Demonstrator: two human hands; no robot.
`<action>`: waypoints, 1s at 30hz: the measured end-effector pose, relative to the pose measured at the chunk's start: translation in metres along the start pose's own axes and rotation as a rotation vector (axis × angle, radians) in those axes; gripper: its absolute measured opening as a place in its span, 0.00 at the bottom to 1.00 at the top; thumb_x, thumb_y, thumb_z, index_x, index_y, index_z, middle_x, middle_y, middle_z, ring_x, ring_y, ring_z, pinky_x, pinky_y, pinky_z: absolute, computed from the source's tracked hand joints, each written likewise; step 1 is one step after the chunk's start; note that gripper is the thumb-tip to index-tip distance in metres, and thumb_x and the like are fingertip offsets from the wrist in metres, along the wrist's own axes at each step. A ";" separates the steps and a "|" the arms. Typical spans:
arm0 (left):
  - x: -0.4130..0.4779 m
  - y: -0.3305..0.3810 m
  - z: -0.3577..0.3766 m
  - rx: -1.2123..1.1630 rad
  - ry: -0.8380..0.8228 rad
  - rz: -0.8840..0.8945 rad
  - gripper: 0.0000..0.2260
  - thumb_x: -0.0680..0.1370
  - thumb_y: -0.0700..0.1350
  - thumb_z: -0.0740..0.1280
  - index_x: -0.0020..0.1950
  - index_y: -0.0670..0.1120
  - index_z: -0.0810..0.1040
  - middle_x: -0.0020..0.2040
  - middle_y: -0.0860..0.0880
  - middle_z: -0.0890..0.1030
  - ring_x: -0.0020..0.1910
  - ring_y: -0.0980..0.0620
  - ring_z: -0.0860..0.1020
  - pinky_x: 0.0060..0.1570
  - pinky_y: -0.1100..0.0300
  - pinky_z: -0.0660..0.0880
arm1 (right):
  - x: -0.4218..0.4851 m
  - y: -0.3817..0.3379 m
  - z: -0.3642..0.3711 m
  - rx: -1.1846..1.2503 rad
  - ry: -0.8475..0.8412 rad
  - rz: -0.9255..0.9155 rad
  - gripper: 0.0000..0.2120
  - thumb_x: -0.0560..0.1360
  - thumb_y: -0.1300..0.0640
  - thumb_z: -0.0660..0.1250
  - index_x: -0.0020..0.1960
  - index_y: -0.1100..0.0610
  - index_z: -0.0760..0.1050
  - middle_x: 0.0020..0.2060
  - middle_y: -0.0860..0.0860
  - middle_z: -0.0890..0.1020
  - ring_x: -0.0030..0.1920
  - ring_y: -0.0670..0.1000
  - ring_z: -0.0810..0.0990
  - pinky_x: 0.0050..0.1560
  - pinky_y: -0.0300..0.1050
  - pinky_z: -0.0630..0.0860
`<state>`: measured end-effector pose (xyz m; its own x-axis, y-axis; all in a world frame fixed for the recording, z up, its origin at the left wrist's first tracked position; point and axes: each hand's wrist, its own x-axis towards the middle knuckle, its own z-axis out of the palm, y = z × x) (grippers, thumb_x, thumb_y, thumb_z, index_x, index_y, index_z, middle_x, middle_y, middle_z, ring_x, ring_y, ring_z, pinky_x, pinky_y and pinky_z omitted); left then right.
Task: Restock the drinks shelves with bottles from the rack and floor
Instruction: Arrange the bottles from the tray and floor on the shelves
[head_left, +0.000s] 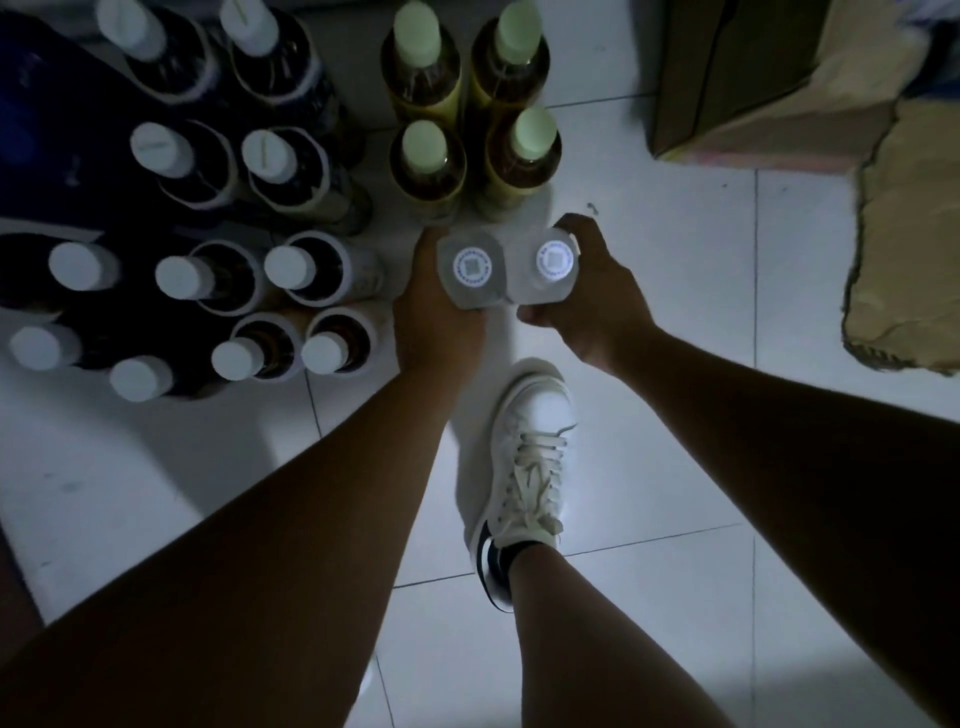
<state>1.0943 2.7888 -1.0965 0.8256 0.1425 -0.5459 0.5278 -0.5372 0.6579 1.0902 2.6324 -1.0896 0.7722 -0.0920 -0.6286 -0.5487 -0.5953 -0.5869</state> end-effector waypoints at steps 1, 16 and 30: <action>-0.005 0.002 0.000 -0.006 -0.017 0.014 0.31 0.70 0.34 0.73 0.72 0.47 0.69 0.60 0.48 0.79 0.57 0.49 0.77 0.50 0.65 0.67 | -0.006 0.001 -0.003 0.013 0.007 0.009 0.33 0.66 0.58 0.79 0.63 0.48 0.63 0.42 0.41 0.77 0.43 0.49 0.77 0.36 0.30 0.67; -0.177 0.136 -0.215 -0.288 -0.365 0.143 0.27 0.60 0.42 0.79 0.57 0.49 0.78 0.54 0.50 0.83 0.56 0.51 0.81 0.56 0.46 0.79 | -0.242 -0.169 -0.113 0.431 -0.069 0.026 0.38 0.63 0.61 0.83 0.66 0.52 0.66 0.60 0.50 0.78 0.58 0.45 0.79 0.54 0.44 0.81; -0.309 0.300 -0.538 -0.611 -0.188 0.185 0.36 0.67 0.61 0.65 0.68 0.40 0.73 0.57 0.41 0.82 0.55 0.42 0.82 0.56 0.45 0.79 | -0.420 -0.508 -0.155 0.661 -0.025 -0.140 0.34 0.66 0.31 0.70 0.58 0.58 0.78 0.49 0.56 0.86 0.48 0.56 0.86 0.48 0.58 0.82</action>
<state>1.1047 3.0307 -0.4513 0.8941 -0.0836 -0.4401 0.4441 0.0366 0.8952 1.0944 2.8493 -0.4483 0.8471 -0.0260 -0.5309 -0.5307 0.0141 -0.8475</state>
